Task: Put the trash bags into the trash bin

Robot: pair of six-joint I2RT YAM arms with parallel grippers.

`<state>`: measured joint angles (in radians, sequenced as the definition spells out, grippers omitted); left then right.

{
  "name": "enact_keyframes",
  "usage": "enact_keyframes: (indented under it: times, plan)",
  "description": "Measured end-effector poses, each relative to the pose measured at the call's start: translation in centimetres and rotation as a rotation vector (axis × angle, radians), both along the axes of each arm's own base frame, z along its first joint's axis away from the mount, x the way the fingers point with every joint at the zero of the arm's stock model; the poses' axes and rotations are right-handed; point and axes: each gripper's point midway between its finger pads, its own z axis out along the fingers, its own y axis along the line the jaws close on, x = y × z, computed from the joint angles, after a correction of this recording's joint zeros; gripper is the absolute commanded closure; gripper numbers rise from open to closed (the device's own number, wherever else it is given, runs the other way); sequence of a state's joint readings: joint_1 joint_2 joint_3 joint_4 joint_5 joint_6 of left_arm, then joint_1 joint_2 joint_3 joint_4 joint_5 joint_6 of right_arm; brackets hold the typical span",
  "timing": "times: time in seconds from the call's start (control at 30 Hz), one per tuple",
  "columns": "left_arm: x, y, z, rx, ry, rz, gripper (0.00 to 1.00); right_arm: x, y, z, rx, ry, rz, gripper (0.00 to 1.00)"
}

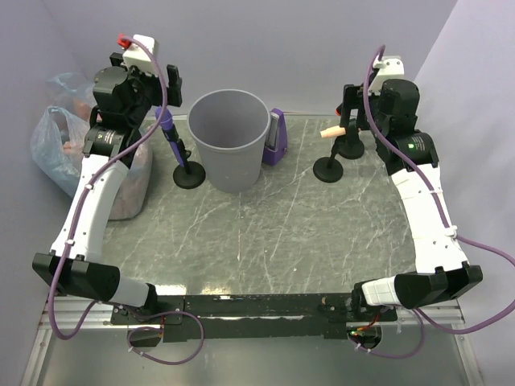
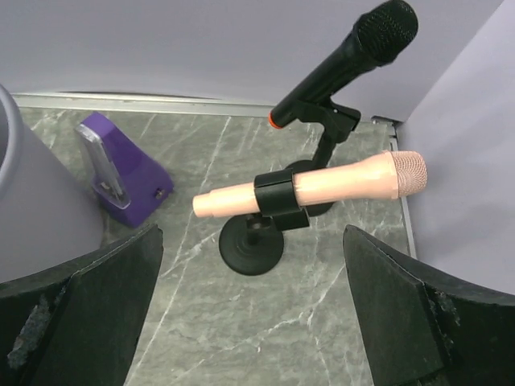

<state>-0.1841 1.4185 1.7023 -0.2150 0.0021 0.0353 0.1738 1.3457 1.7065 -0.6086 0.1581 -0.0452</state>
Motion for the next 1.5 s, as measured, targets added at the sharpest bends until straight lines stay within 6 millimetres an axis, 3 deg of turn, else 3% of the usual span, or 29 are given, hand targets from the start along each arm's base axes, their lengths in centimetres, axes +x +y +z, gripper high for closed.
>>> enact_keyframes:
  times: [0.1, 0.23, 0.4, 0.57, 0.73, 0.97, 1.07, 1.17, 1.33, 1.5]
  plan:
    - [-0.2, 0.2, -1.1, 0.067, 0.038, -0.003, 0.01, 0.0, 0.0, -0.7, -0.01, 0.017, 0.0, 0.01]
    - [-0.5, 1.8, 0.4, 0.136, 0.013, 0.035, 0.01, -0.1, 0.7, -1.7, -0.04, 0.047, 0.052, 0.01]
    - [-0.7, 5.6, 2.4, 0.195, -0.032, 0.16, 0.02, -0.8, 2.1, -3.7, -0.09, 0.098, 0.179, 0.01]
    - [-0.7, 10.9, 1.4, 0.22, 0.02, 0.304, 0.13, -1.6, 2.9, -5.4, -0.109, 0.149, 0.242, 0.01]
    - [-0.3, 18.0, -0.9, 0.233, 0.137, 0.455, 0.15, -2.2, 3.5, -6.4, -0.094, 0.174, 0.284, 0.01]
    - [1.0, 23.9, -6.9, 0.272, 0.335, 0.539, 0.17, -3.6, 4.4, -6.9, -0.049, 0.189, 0.33, 0.01]
    - [0.9, 26.5, -8.8, 0.277, 0.402, 0.577, 0.14, -4.2, 4.7, -7.1, -0.028, 0.189, 0.339, 0.01]
    - [0.5, 29.3, -10.1, 0.275, 0.45, 0.621, 0.01, -5.0, 4.9, -7.9, -0.012, 0.203, 0.352, 0.01]
    - [1.0, 32.5, -11.3, 0.285, 0.495, 0.652, 0.01, -5.3, 5.3, -8.8, 0.018, 0.23, 0.366, 0.01]
    - [2.7, 33.3, -13.5, 0.314, 0.545, 0.608, 0.15, -5.1, 6.3, -9.5, 0.056, 0.259, 0.402, 0.02]
